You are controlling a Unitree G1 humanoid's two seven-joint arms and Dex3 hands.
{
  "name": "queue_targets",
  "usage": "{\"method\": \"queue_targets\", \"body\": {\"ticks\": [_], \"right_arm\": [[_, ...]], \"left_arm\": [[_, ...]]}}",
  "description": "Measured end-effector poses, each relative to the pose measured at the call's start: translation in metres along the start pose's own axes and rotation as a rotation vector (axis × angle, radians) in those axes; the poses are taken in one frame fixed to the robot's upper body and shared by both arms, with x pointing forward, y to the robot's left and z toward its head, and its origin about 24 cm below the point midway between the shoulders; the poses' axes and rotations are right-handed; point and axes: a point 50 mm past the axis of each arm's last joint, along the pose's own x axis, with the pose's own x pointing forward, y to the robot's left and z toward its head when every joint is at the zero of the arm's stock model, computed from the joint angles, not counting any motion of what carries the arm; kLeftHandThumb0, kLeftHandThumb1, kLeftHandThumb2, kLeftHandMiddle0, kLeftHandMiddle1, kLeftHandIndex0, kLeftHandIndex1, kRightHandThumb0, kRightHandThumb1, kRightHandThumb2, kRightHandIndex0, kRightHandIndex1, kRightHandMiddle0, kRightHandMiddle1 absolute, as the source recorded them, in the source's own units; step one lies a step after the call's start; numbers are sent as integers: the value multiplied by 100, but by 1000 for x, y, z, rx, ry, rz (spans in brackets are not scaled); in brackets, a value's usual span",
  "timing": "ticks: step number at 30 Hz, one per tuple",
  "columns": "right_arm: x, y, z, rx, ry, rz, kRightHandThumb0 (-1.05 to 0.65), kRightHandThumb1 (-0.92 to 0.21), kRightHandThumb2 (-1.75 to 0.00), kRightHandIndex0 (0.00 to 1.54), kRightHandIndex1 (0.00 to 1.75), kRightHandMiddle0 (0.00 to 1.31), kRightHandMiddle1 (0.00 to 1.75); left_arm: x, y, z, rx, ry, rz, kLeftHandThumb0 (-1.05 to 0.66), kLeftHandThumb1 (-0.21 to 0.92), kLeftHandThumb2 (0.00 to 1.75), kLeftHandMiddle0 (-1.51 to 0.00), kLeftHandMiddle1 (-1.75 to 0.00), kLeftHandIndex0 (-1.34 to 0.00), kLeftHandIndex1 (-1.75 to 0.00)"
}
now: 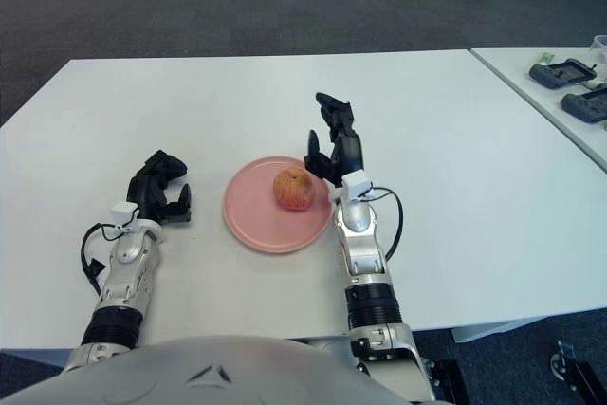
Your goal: Put the apple into the plate.
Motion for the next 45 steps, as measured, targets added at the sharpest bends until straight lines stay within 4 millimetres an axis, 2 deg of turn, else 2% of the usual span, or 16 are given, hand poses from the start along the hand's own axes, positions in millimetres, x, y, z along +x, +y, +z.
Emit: {"method": "queue_targets", "body": {"ticks": [1,3,4,6,10,20,29,45], "right_arm": [[-1,-1,-2,8,11,-20,-42,-76,-99,15,127,9,164],[-2,-2,-7,18,30,-50,-38,-83,-79,23,129,15,169],[-2,-3,-9,17,39,-64,-37,-84,-72,26,130,17,171],[-3,-6,-12,4,52,-94,-37,-83,-70,33,132,21,173],[-4,-8,-16,-26,65,-141,-37,-78,-74,43,138,27,174],[-11,-14,-34,-142,128,-154,-40,-60,-97,63,157,39,175],[-18,-25,-51,-208,205,-124,-41,-54,-105,67,164,44,175],[-20,-33,-53,-266,183,-56,-41,-53,-105,63,166,44,175]], "left_arm": [[0,0,0,0,1,0,-1,-8,175,-92,-175,-72,-166],[0,0,0,-2,0,0,-1,-8,175,-92,-175,-72,-166],[0,0,0,-2,-2,0,-1,-8,175,-92,-175,-72,-165],[0,1,0,0,-5,-1,-1,-8,175,-92,-175,-72,-165],[0,1,0,2,-6,-1,-1,-9,175,-92,-175,-72,-165],[0,0,0,-2,-7,2,-1,-9,175,-92,-175,-72,-165],[1,1,0,-16,-7,4,-1,-9,175,-92,-175,-73,-165],[1,2,0,-13,-4,-8,-1,-9,175,-92,-175,-73,-165]]}}
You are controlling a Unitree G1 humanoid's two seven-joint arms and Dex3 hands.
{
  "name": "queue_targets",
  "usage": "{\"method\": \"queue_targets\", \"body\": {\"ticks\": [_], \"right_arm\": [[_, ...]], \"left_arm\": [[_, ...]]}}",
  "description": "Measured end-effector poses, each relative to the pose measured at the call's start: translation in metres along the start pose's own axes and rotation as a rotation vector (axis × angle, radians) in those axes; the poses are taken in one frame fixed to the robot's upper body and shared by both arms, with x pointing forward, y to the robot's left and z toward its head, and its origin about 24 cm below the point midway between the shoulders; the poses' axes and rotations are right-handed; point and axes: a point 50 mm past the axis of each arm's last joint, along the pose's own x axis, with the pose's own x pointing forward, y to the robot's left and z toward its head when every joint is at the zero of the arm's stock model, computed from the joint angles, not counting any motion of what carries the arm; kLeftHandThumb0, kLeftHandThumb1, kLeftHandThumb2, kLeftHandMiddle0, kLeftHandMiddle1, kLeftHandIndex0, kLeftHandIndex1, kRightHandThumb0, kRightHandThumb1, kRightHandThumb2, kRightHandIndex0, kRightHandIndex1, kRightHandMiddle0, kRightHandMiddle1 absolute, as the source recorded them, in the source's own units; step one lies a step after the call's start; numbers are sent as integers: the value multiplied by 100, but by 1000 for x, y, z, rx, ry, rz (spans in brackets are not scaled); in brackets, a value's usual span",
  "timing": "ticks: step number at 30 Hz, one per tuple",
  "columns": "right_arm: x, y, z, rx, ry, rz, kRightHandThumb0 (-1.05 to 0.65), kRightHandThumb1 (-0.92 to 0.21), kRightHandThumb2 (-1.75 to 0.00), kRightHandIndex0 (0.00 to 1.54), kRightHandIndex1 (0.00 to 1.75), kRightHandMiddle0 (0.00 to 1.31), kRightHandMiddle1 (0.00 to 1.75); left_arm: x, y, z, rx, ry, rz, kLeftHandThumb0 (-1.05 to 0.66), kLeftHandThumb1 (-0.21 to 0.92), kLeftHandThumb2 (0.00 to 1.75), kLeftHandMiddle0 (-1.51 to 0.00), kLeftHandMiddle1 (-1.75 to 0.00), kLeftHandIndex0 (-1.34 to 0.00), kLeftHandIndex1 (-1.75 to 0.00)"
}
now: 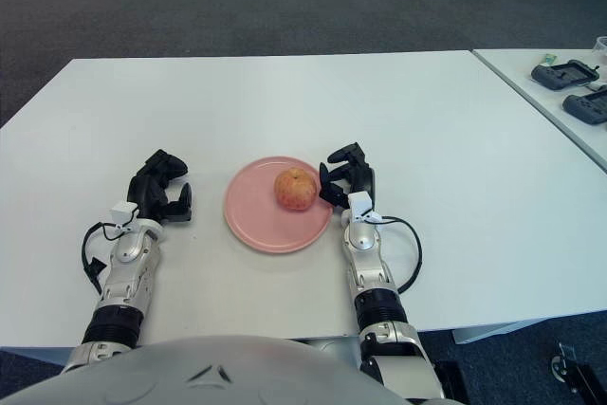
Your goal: Put the apple into the plate.
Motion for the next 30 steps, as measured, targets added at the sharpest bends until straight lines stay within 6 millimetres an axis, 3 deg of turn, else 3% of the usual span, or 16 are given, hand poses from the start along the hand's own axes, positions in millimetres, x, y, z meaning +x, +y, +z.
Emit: {"method": "queue_targets", "body": {"ticks": [22,30], "right_arm": [[-7,-5,-2,6,24,-26,-41,-54,-105,64,169,44,175],[-10,-11,-3,20,35,-70,-41,-54,-105,67,162,43,175]], "left_arm": [[0,1,-1,2,0,-1,-1,-9,175,-92,-175,-73,-164],[0,1,-1,2,0,-2,-1,-9,175,-92,-175,-73,-165]]}}
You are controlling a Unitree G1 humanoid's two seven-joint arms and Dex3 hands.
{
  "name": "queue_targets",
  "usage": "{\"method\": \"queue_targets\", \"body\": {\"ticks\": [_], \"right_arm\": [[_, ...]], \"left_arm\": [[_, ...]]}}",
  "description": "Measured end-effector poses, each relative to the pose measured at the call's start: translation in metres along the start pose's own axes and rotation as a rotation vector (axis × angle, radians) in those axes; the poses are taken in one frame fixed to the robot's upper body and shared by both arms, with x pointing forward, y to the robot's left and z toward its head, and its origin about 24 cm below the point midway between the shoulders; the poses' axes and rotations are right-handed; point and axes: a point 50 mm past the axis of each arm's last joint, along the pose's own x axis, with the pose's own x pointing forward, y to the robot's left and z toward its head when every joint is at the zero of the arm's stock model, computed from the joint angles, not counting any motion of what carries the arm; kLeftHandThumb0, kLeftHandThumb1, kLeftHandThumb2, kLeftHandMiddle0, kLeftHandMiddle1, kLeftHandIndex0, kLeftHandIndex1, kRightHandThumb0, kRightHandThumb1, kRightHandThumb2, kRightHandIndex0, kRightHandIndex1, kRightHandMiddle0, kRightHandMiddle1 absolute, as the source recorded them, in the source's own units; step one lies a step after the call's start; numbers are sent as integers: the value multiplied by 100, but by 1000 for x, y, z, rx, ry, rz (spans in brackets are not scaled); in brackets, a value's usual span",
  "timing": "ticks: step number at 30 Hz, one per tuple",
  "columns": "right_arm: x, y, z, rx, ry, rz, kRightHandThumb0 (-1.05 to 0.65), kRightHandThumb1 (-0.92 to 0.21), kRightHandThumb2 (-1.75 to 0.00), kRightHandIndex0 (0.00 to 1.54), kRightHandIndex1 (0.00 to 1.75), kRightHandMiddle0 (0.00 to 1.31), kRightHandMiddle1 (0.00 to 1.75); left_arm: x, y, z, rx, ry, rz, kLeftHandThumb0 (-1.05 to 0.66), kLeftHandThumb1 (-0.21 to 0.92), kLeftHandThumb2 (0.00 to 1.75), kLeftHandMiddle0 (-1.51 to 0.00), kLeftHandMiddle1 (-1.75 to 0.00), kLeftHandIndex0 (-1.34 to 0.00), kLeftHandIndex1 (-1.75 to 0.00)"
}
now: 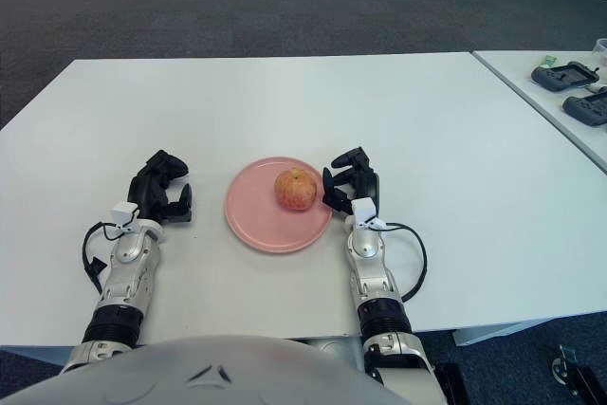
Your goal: Put the apple into the plate.
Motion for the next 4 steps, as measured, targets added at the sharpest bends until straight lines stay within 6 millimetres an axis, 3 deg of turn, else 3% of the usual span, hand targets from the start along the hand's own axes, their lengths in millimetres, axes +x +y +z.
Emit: {"method": "queue_targets", "body": {"ticks": [4], "right_arm": [[-1,-4,-1,3,4,-27,-41,-53,-106,69,161,44,175]], "left_arm": [[0,0,0,-1,1,-2,-1,-9,175,-92,-175,-73,-165]]}}
